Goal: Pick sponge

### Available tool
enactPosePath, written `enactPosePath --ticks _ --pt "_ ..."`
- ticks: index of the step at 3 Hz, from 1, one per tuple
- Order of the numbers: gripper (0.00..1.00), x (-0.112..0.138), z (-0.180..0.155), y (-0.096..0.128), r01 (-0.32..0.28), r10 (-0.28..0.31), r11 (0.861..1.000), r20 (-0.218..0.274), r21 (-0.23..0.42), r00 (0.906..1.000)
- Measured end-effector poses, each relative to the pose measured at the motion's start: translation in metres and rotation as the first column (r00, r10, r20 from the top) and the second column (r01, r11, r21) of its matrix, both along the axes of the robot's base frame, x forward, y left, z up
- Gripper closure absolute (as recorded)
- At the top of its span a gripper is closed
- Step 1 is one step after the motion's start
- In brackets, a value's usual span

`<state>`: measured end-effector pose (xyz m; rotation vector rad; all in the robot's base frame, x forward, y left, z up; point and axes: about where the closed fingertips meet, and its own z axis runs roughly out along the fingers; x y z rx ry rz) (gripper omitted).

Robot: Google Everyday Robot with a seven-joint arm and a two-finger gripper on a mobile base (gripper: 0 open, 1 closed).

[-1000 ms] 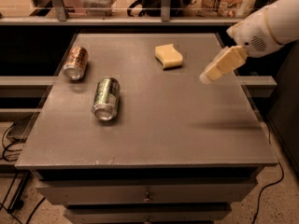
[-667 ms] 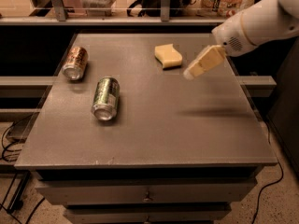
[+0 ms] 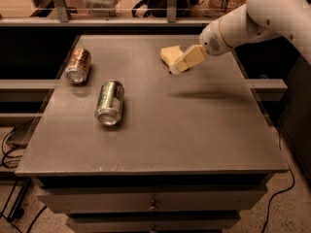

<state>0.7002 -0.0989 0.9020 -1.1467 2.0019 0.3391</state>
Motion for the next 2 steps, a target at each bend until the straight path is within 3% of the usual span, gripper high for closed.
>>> enactPosePath --ticks 2 --pt "0.00 0.054 -0.038 0.019 0.035 -0.031 0.998 -0.067 0.055 0.9973"
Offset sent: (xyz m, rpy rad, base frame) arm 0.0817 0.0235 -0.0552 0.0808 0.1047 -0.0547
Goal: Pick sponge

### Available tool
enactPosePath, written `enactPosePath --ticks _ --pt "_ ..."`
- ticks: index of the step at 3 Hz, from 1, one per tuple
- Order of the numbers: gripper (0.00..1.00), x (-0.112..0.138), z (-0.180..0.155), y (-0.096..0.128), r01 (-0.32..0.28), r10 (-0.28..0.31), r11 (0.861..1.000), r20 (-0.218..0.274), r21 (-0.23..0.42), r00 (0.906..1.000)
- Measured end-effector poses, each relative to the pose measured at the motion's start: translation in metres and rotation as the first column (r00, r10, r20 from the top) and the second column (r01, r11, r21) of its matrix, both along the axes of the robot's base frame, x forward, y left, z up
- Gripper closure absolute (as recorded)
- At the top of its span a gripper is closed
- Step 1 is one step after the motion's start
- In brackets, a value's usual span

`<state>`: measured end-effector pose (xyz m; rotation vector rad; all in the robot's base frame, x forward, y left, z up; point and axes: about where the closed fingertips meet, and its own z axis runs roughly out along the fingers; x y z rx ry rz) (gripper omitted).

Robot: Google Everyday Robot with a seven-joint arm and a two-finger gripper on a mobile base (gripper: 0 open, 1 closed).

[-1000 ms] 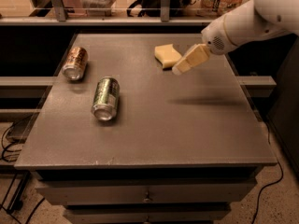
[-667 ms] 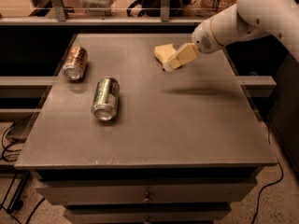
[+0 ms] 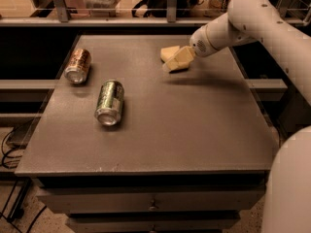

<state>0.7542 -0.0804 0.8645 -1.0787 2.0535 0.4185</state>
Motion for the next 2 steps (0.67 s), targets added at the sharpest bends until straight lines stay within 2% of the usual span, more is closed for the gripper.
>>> enactPosePath --ticks 1,2 --pt "0.16 0.0116 -0.0159 0.0077 -0.005 0.006 1.000 -0.040 0.019 0.9992" --pt "0.41 0.0139 -0.0189 0.0152 -0.026 0.026 1.000 -0.045 0.008 0.9987"
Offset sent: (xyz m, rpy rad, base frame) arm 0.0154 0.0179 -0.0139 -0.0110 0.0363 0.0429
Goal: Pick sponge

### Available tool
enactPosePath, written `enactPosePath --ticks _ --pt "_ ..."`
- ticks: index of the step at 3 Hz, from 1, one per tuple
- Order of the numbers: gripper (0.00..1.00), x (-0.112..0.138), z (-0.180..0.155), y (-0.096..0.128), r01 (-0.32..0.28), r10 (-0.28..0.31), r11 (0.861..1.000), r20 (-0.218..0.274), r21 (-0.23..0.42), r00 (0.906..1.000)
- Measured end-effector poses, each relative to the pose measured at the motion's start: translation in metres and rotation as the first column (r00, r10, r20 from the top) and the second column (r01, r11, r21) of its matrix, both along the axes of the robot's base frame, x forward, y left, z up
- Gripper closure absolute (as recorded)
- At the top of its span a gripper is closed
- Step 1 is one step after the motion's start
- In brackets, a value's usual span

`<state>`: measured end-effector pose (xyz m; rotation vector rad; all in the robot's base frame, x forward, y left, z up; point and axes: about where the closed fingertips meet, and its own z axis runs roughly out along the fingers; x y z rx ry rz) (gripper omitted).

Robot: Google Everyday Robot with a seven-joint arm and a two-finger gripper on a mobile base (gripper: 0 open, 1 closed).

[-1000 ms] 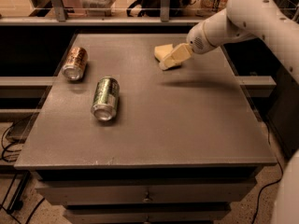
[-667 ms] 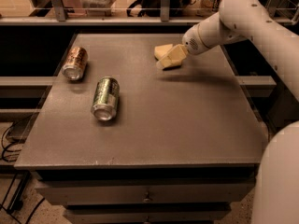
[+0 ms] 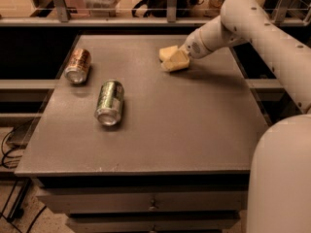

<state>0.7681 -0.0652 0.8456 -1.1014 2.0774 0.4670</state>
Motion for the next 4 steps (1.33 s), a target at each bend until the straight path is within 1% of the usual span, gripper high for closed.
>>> enactPosePath --ticks 1,2,3,4 --pt "0.64 -0.004 0.009 0.000 -0.010 0.010 1.000 0.017 -0.014 0.9998" --pt "0.86 -0.012 0.044 -0.005 -0.034 0.034 0.999 0.065 -0.014 0.9973" --pt "1.00 -0.024 0.121 -0.021 -0.071 0.075 0.997 0.189 -0.028 0.9790" --pt "1.00 -0.049 0.215 -0.039 -0.132 0.138 0.990 0.346 -0.042 0.9278"
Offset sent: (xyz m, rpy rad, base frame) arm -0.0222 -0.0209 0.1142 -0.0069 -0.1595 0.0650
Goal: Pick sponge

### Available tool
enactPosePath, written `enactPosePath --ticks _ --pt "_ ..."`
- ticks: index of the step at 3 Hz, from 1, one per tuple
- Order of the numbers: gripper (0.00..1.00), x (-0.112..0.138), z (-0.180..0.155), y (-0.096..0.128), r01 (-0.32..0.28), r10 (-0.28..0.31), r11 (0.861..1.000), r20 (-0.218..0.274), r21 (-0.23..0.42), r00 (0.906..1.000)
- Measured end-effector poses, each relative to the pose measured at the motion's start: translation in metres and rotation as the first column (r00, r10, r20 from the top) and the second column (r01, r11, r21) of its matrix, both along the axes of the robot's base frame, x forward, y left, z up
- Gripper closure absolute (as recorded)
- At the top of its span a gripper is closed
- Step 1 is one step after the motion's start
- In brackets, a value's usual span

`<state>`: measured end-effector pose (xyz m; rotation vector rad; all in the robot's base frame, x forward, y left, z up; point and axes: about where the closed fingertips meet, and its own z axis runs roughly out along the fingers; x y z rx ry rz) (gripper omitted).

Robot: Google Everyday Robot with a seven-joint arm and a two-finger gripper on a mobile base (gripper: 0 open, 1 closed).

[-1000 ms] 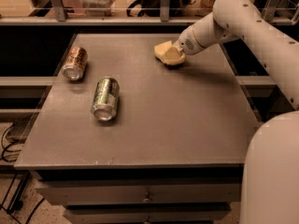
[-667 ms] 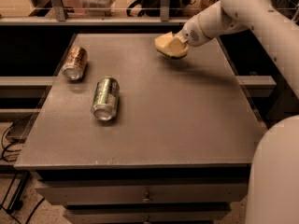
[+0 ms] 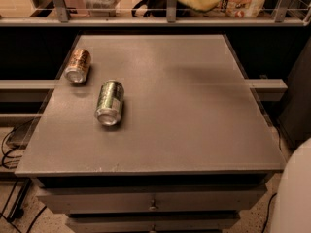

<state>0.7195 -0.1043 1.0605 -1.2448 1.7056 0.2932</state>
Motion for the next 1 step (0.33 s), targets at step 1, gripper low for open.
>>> enactPosePath --ticks 1 --pt "1.00 -0.0009 0.0299 -0.0045 0.002 -0.003 1.000 0.057 0.015 0.9983"
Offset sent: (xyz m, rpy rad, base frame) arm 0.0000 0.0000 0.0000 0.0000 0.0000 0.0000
